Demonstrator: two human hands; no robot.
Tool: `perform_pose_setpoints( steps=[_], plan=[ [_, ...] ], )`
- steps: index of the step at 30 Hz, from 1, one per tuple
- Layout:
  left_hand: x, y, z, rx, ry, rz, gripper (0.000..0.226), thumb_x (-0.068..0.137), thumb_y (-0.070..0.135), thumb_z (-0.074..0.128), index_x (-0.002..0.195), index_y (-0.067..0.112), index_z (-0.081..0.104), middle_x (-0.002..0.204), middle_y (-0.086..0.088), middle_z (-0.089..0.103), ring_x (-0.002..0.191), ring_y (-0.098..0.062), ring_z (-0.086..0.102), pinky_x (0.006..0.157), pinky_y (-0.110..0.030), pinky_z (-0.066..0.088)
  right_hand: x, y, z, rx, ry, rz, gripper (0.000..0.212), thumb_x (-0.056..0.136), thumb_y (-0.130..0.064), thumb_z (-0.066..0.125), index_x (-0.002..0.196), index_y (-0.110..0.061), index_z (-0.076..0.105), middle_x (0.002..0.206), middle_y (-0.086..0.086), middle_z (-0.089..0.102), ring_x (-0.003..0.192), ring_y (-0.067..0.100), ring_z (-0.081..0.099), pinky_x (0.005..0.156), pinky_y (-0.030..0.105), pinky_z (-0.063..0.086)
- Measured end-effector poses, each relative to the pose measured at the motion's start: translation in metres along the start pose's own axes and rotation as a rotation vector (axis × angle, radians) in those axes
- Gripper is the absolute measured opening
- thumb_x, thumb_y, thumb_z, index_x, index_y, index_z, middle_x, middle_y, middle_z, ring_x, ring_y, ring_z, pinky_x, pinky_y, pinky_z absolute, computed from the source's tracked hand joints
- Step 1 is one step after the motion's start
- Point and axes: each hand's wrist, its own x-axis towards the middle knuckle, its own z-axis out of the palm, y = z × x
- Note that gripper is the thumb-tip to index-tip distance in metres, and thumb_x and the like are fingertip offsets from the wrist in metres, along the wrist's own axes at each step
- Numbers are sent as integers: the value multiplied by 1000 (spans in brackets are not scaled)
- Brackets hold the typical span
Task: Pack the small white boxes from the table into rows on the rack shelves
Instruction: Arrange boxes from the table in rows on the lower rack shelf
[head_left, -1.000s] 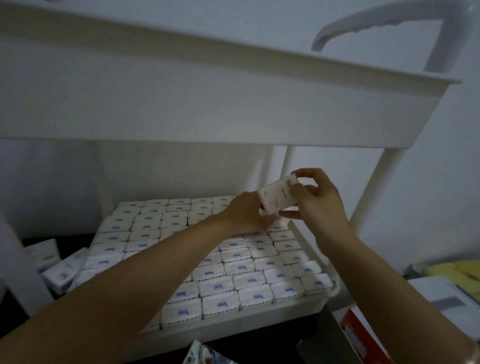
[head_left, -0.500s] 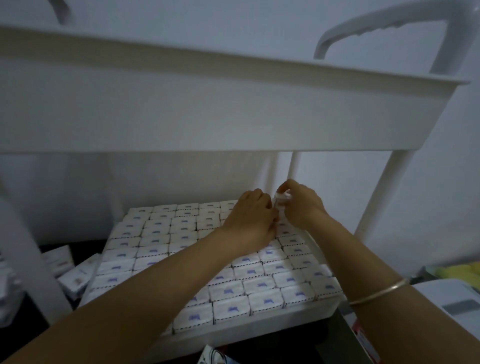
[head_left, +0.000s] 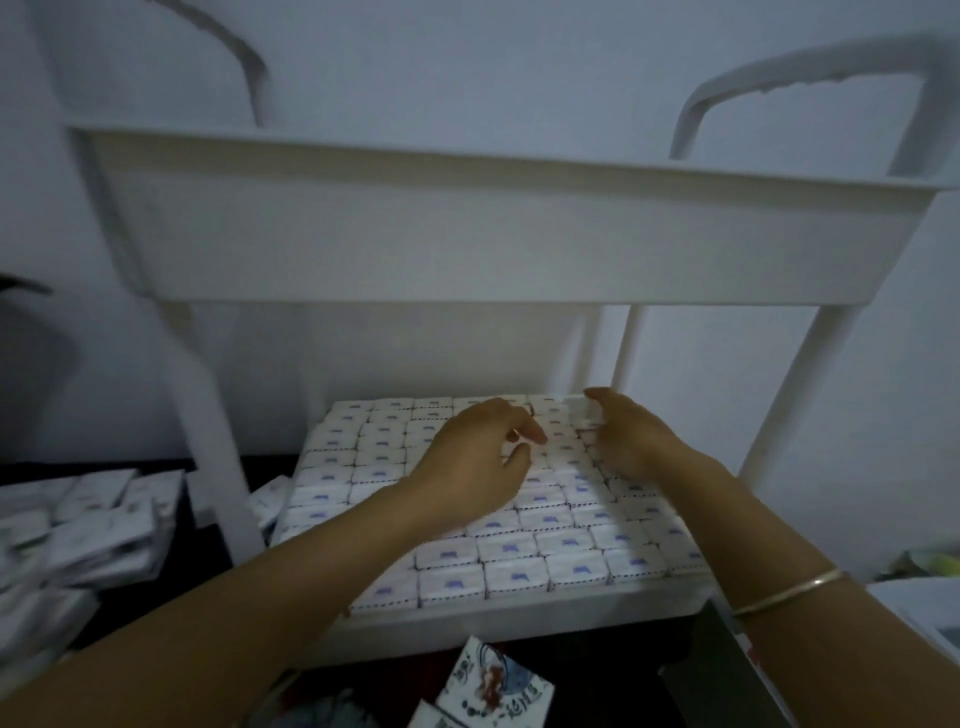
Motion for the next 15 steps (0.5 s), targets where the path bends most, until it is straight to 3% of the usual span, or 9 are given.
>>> perform_pose_setpoints(
  steps=[2, 5, 8, 11, 15],
  plan=[
    [-23, 5, -14, -21, 14, 3, 22, 93, 16, 54, 103, 28, 68, 106, 12, 61, 96, -1, 55, 88, -26, 47, -19, -7, 0, 3, 92, -99, 64, 93, -7, 43, 151, -24, 25, 154, 7, 32, 138, 25, 34, 105, 33, 34],
    [-63, 13, -35, -42, 13, -18, 23, 92, 14, 54, 97, 30, 69, 100, 15, 61, 90, 2, 56, 76, -18, 47, -57, -29, 3, -16, 223, -317, 54, 89, -3, 46, 139, -22, 47, 138, 4, 51, 124, 22, 46, 94, 26, 38],
    [-108, 15, -51, -55, 8, -89, 24, 93, 13, 54, 93, 31, 70, 98, 16, 63, 83, 2, 58, 66, -10, 41, -103, -61, 5, 48, 267, -462, 35, 85, -1, 47, 101, -25, 67, 105, -4, 68, 90, 11, 58, 84, 26, 47],
    [-157, 12, -64, -12, 2, -180, 22, 93, 15, 56, 88, 32, 70, 95, 14, 64, 80, 0, 58, 68, -13, 44, -155, -97, 7, 171, 110, -532, 35, 83, -1, 48, 72, -31, 60, 74, -11, 67, 71, 14, 64, 70, 33, 53],
    [-220, 1, -90, 80, 43, -297, 22, 92, 15, 58, 86, 33, 70, 91, 17, 63, 80, 0, 59, 67, -9, 43, -208, -141, 23, 135, -140, -695, 32, 83, -2, 50, 78, -30, 62, 77, -11, 66, 76, 12, 63, 72, 34, 52]
  ],
)
